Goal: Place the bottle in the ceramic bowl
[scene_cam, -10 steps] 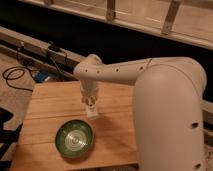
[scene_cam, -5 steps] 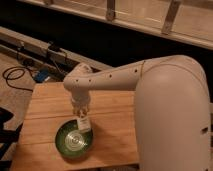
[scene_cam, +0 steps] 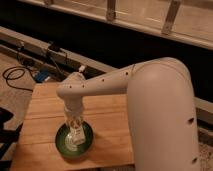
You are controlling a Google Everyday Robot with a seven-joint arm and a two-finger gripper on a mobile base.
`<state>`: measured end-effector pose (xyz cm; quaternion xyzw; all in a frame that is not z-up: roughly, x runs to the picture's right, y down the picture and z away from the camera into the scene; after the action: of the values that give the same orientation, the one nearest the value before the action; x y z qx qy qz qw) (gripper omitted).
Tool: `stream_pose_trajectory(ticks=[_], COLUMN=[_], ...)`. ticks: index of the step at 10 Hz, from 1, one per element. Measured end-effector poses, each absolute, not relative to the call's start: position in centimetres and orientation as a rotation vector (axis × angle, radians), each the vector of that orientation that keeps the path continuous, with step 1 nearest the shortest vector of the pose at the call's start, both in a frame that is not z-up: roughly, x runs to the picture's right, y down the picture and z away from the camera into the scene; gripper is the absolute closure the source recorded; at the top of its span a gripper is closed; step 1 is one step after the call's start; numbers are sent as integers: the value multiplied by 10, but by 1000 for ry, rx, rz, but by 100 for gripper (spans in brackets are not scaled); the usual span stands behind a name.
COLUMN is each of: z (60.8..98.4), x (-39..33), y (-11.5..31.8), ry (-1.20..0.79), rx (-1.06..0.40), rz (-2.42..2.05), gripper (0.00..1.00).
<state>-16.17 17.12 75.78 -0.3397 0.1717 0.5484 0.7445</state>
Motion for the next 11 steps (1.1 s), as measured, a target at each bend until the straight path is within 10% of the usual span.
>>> stream_pose_trajectory(ticks=[7,11], z=[758,758], x=[-162,-162], y=[171,171], ry=[376,376], rx=[-744,-743], rz=[1200,1201], gripper=[26,20])
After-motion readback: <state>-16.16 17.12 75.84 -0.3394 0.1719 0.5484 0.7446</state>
